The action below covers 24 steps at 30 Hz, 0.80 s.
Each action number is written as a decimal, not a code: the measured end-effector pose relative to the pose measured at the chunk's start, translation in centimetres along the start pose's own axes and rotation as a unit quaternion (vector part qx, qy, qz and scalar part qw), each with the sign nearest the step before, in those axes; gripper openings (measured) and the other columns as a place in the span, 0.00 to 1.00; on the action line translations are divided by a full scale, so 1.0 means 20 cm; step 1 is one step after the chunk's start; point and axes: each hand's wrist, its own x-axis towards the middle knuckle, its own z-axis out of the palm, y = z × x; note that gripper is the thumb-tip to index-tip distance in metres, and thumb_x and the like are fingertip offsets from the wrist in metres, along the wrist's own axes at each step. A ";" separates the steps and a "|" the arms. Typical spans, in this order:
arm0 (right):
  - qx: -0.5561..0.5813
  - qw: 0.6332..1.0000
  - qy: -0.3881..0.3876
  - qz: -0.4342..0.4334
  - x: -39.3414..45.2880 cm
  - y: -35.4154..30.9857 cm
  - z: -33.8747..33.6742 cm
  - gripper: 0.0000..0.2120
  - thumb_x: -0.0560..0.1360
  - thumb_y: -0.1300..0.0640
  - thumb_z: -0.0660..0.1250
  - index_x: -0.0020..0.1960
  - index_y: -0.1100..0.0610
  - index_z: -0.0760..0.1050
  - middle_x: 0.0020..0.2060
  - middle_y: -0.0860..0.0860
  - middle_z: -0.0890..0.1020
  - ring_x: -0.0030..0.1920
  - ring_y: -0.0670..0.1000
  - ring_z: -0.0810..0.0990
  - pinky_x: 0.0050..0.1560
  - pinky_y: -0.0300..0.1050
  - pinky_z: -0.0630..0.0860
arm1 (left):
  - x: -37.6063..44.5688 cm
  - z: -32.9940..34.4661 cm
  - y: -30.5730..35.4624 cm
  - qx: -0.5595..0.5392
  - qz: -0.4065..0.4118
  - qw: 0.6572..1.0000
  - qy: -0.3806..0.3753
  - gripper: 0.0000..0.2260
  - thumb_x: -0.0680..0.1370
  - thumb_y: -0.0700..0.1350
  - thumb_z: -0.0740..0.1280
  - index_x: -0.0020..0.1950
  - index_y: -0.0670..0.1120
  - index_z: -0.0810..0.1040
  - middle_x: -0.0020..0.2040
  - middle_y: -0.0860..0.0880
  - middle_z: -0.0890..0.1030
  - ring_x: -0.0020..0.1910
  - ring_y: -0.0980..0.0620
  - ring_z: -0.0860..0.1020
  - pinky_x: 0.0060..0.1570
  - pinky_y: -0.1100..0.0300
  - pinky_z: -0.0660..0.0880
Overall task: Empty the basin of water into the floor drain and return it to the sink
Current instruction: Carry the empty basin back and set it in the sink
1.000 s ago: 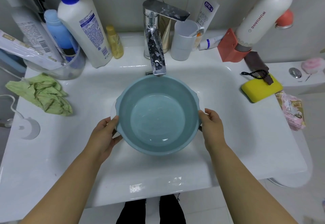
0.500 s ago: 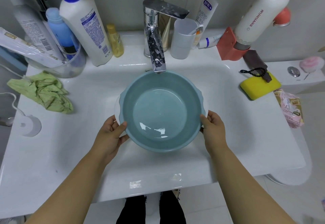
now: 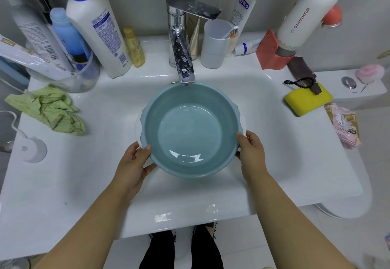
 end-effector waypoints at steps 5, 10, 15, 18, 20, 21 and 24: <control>0.013 1.000 0.003 -0.006 -0.01 0.00 0.00 0.10 0.80 0.58 0.63 0.40 0.55 0.74 0.32 0.46 0.77 0.38 0.51 0.77 0.51 0.53 0.82 | -0.02 0.00 -0.01 0.006 0.001 1.000 -0.002 0.12 0.82 0.41 0.65 0.66 0.44 0.77 0.57 0.44 0.83 0.60 0.47 0.82 0.60 0.46 0.79; 0.007 1.000 0.003 -0.004 0.00 0.00 0.00 0.09 0.80 0.57 0.63 0.43 0.58 0.74 0.36 0.51 0.76 0.40 0.52 0.77 0.54 0.58 0.83 | -0.02 0.00 -0.02 -0.001 0.003 1.000 -0.003 0.11 0.82 0.40 0.65 0.63 0.45 0.79 0.50 0.47 0.85 0.58 0.48 0.83 0.57 0.47 0.81; 0.012 1.000 0.009 -0.006 0.00 0.01 0.01 0.10 0.80 0.58 0.63 0.42 0.60 0.72 0.35 0.51 0.75 0.39 0.52 0.75 0.54 0.59 0.82 | -0.01 0.00 -0.02 -0.008 0.005 1.000 -0.010 0.11 0.82 0.39 0.65 0.64 0.45 0.78 0.44 0.51 0.85 0.56 0.50 0.83 0.58 0.45 0.80; 0.014 1.000 0.008 -0.008 0.00 0.01 0.01 0.10 0.80 0.58 0.63 0.41 0.58 0.72 0.35 0.51 0.74 0.39 0.52 0.75 0.53 0.58 0.82 | -0.01 -0.01 -0.03 -0.017 0.005 1.000 -0.020 0.14 0.80 0.41 0.67 0.66 0.44 0.77 0.48 0.50 0.86 0.57 0.49 0.83 0.57 0.46 0.81; 0.011 1.000 0.009 -0.009 0.00 0.02 0.01 0.09 0.80 0.58 0.63 0.42 0.59 0.73 0.37 0.53 0.75 0.39 0.52 0.75 0.53 0.58 0.82 | -0.02 -0.01 -0.03 -0.023 0.007 0.999 -0.028 0.21 0.74 0.46 0.73 0.65 0.44 0.78 0.49 0.50 0.86 0.58 0.48 0.83 0.56 0.47 0.81; 0.010 1.000 0.010 -0.008 0.01 0.02 0.01 0.09 0.80 0.58 0.63 0.43 0.60 0.73 0.38 0.53 0.75 0.40 0.52 0.76 0.54 0.58 0.83 | -0.02 -0.02 -0.02 -0.024 0.007 0.999 -0.032 0.26 0.68 0.50 0.77 0.64 0.45 0.78 0.47 0.51 0.86 0.58 0.48 0.83 0.55 0.48 0.82; 0.013 1.000 0.010 -0.004 0.00 0.02 0.01 0.08 0.80 0.57 0.63 0.45 0.60 0.75 0.37 0.51 0.77 0.40 0.51 0.77 0.54 0.57 0.83 | -0.01 -0.03 -0.03 -0.022 0.012 0.999 -0.038 0.32 0.63 0.54 0.81 0.64 0.45 0.78 0.48 0.51 0.86 0.57 0.49 0.84 0.55 0.48 0.82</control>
